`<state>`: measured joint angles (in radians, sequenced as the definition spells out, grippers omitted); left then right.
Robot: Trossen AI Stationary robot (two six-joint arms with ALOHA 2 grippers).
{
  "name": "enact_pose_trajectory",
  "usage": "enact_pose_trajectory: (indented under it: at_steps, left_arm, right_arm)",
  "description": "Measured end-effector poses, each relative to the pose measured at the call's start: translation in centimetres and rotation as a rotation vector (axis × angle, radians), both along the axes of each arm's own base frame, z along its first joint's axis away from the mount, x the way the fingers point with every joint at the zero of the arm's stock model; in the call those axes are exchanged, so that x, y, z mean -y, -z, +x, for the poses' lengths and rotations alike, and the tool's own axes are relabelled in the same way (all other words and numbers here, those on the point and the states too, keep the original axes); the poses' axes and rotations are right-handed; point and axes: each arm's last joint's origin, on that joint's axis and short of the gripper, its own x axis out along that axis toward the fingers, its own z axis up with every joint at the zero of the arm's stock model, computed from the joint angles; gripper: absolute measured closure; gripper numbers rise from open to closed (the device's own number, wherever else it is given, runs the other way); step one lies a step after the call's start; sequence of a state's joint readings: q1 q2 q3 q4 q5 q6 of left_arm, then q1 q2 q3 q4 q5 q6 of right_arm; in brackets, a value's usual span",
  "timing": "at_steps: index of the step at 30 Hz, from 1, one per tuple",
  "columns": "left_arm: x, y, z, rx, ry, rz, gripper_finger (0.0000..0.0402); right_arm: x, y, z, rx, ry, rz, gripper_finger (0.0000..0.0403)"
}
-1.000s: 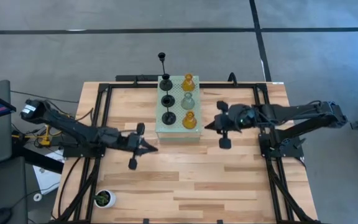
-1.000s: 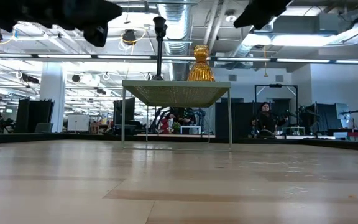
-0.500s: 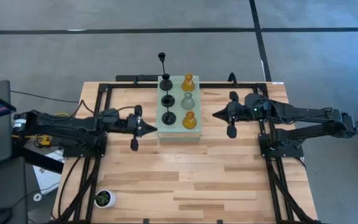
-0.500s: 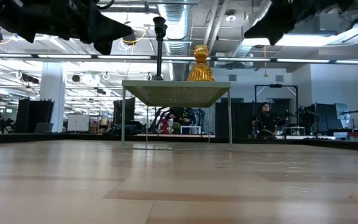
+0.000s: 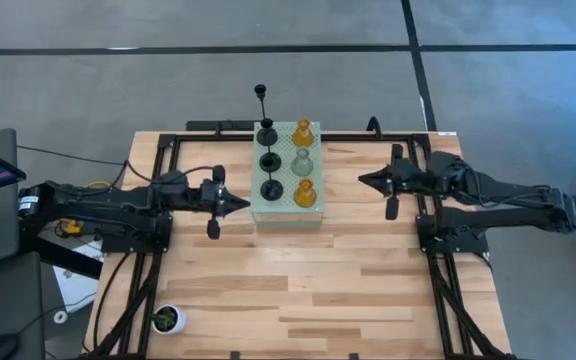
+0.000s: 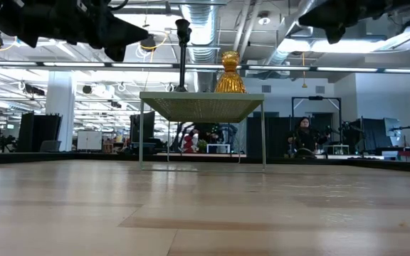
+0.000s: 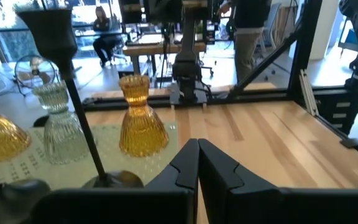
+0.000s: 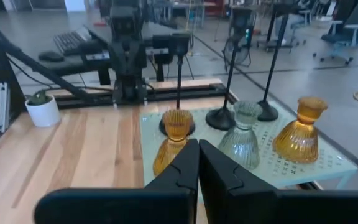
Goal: Pick & Place candle stick holders
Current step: Return to Home Position
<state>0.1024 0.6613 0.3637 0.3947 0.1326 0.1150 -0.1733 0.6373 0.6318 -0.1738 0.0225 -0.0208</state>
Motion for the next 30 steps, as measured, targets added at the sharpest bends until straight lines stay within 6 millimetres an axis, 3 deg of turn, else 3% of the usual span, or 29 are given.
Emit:
enact_pose_trajectory:
  at_steps: [6, 17, 30]
  left_arm:
    - [0.0, 0.2, 0.0, -0.022, 0.002, -0.026, 0.0394]
    - [0.0, 0.2, 0.0, -0.022, 0.002, -0.028, 0.0394]
    - [0.0, 0.2, 0.0, -0.022, -0.008, -0.027, 0.0394]
  right_arm:
    - [-0.2, 0.4, -1.4, 0.108, 0.036, 0.025, 0.0402]
    - [-0.4, 3.2, -3.7, 0.183, 0.116, 0.037, 0.0403]
    - [-0.7, 4.3, -6.1, 0.316, 0.131, 0.036, 0.0403]
